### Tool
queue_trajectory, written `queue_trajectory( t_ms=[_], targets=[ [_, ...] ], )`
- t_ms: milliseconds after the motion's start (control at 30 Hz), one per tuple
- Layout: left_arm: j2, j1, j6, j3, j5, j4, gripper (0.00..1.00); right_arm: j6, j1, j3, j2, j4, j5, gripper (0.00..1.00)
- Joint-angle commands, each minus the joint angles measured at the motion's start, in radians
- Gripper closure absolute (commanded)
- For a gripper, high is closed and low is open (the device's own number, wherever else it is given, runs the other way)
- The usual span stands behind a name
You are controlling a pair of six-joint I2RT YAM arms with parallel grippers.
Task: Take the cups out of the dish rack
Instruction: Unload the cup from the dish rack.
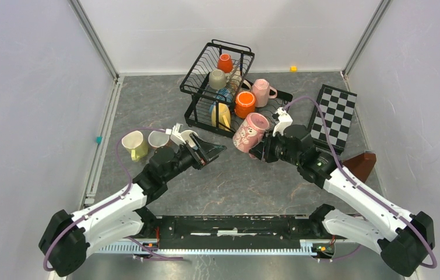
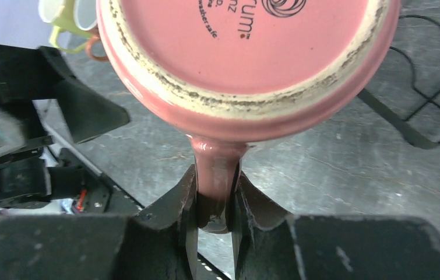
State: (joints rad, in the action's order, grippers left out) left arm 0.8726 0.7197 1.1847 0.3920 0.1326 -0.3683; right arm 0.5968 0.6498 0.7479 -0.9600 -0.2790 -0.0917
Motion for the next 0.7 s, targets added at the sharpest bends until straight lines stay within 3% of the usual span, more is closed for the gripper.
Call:
queue_trajectory(
  t_ms=[0,667],
  targets=[
    [0.029,-0.018,0.066,-0.018,-0.009,-0.146,0.00,0.073,0.025,0.016,0.049,0.245,-0.068,1.00],
    [0.203,-0.083,0.301,-0.053,0.090,-0.578,0.03,0.273,0.077,-0.094,0.071,0.507,-0.195,1.00]
  ],
)
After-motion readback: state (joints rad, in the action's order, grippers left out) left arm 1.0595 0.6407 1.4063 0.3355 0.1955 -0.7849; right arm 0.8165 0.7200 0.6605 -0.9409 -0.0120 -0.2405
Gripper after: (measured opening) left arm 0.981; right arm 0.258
